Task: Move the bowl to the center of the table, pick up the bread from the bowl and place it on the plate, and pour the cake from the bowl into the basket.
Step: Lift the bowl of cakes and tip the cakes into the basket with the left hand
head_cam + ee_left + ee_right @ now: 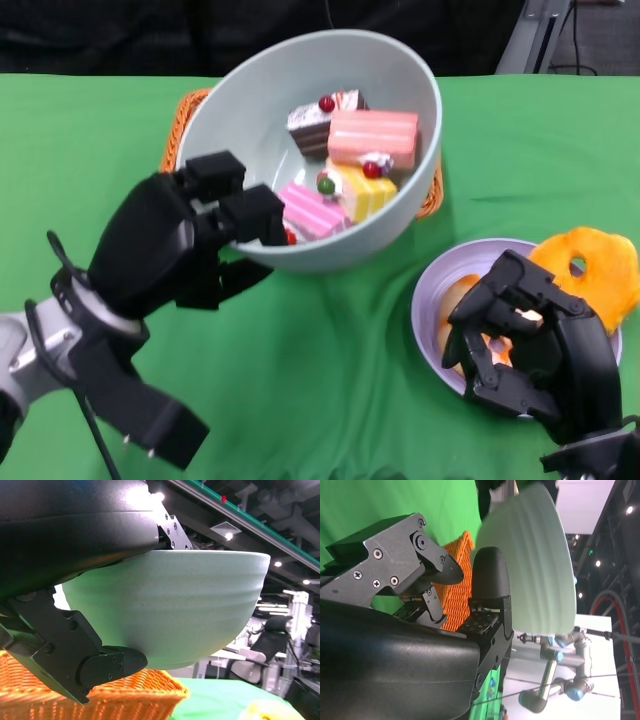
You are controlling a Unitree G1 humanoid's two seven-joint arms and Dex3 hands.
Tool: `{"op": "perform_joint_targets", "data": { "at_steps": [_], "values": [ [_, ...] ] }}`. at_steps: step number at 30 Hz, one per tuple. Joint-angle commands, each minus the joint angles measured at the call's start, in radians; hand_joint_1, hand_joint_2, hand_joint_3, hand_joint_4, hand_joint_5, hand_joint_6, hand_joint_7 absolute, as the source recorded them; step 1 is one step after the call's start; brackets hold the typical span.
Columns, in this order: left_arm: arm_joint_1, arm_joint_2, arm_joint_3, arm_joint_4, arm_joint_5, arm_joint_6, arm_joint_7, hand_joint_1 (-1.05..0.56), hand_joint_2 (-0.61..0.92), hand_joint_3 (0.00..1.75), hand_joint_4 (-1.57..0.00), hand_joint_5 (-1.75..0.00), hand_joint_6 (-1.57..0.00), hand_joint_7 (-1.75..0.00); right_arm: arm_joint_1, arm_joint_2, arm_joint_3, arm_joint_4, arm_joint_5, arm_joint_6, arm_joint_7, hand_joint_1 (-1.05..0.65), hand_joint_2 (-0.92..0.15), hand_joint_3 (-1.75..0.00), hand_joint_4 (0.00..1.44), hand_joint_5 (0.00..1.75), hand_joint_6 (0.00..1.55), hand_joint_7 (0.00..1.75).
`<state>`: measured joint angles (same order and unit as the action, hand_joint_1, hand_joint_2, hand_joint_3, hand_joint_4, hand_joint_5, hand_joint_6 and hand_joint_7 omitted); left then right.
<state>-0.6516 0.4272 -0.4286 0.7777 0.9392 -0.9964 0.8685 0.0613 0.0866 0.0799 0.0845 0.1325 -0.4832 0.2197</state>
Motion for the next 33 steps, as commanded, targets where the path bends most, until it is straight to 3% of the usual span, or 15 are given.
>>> {"op": "perform_joint_targets", "data": {
  "at_steps": [1, 3, 6, 9, 15, 23, 27, 33],
  "values": [
    [-0.060, -0.011, 0.015, 0.044, -0.025, 0.006, 0.024, -0.02, 0.54, 0.94, -0.70, -1.75, -0.60, -1.58, 0.009, -0.006, 0.000, 0.007, 0.013, -0.009, 0.011, 0.04, -0.64, -1.03, 0.79, 1.67, 0.65, 1.44],
    [-0.088, -0.025, 0.016, 0.079, -0.036, 0.007, 0.017, -0.03, 0.56, 0.93, -0.70, -1.75, -0.62, -1.55, 0.011, -0.005, 0.002, 0.009, 0.006, -0.011, 0.008, 0.04, -0.64, -1.03, 0.80, 1.66, 0.66, 1.43],
    [-0.124, -0.045, 0.018, 0.127, -0.062, 0.003, -0.011, -0.06, 0.55, 0.98, -0.73, -1.64, -0.73, -1.34, 0.011, -0.004, 0.006, 0.019, -0.017, -0.027, -0.002, 0.03, -0.63, -1.05, 0.80, 1.66, 0.67, 1.43],
    [-0.153, -0.071, 0.020, 0.168, -0.105, -0.001, -0.052, -0.06, 0.56, 1.00, -0.74, -1.62, -0.77, -1.28, 0.012, 0.000, 0.012, 0.022, -0.013, -0.022, -0.002, 0.03, -0.60, -1.11, 0.79, 1.67, 0.67, 1.44],
    [-0.216, -0.129, 0.032, 0.254, -0.189, -0.007, -0.135, -0.06, 0.64, 0.97, -0.75, -1.55, -0.76, -1.31, 0.009, 0.000, 0.016, 0.045, -0.020, -0.036, 0.000, 0.00, -0.57, -1.15, 0.78, 1.69, 0.65, 1.46],
    [-0.297, -0.202, 0.061, 0.332, -0.290, 0.031, -0.302, -0.06, 0.72, 0.81, -0.68, -1.68, -0.75, -1.29, 0.001, -0.001, 0.017, 0.069, -0.030, -0.045, -0.003, 0.00, -0.56, -1.14, 0.77, 1.68, 0.64, 1.46],
    [-0.332, -0.231, 0.056, 0.365, -0.293, 0.057, -0.318, -0.07, 0.73, 0.80, -0.66, -1.73, -0.69, -1.44, 0.000, 0.001, 0.016, 0.070, -0.024, -0.042, -0.002, 0.01, -0.56, -1.14, 0.77, 1.67, 0.65, 1.45],
    [-0.382, -0.285, 0.057, 0.420, -0.301, 0.117, -0.338, -0.06, 0.72, 0.82, -0.72, -1.67, -0.75, -1.35, -0.007, -0.007, 0.012, 0.086, -0.018, -0.053, 0.010, 0.01, -0.57, -1.14, 0.77, 1.67, 0.64, 1.46]
  ]
}}
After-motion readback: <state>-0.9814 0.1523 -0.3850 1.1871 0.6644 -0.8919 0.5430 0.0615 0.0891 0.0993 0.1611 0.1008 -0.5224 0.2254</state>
